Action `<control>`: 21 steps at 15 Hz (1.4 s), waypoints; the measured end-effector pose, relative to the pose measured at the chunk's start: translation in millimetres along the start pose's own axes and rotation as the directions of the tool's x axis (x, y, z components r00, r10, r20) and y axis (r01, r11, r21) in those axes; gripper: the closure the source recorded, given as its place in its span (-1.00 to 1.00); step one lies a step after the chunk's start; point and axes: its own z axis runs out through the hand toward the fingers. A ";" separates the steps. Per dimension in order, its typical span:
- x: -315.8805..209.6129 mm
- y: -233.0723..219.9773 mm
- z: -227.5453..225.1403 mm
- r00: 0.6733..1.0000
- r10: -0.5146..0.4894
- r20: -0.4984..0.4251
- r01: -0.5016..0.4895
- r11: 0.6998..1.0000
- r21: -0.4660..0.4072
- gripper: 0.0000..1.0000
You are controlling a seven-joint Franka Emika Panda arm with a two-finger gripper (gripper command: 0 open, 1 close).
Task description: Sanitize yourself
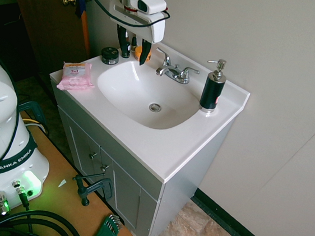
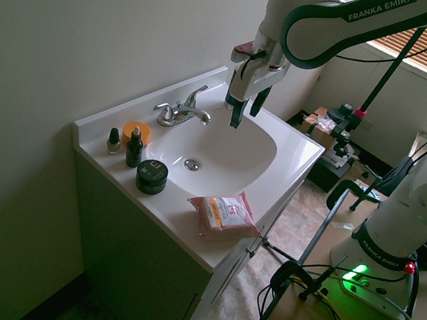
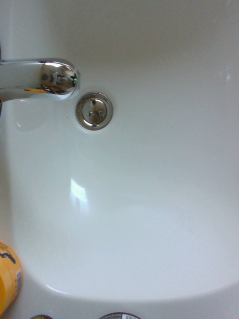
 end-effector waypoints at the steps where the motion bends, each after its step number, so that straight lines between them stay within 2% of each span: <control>1: -0.2 0.0 0.3 1.000 0.004 0.004 -0.004 1.000 0.002 -1.00; 4: 2.4 -2.7 -4.0 1.000 0.009 0.001 -0.009 1.000 0.014 -1.00; 5: 10.1 -6.0 -12.7 1.000 0.016 -0.013 -0.016 0.999 0.029 1.00; 8: 63.6 -10.2 -48.6 0.995 0.079 -0.058 -0.075 0.995 0.073 1.00; 12: 148.7 -7.0 -83.1 0.981 0.180 -0.064 -0.174 0.980 0.094 1.00; 16: 200.8 5.8 -86.8 0.967 0.247 -0.066 -0.241 0.966 0.090 1.00; 21: 237.7 34.7 -76.2 0.952 0.302 -0.056 -0.297 0.951 0.082 1.00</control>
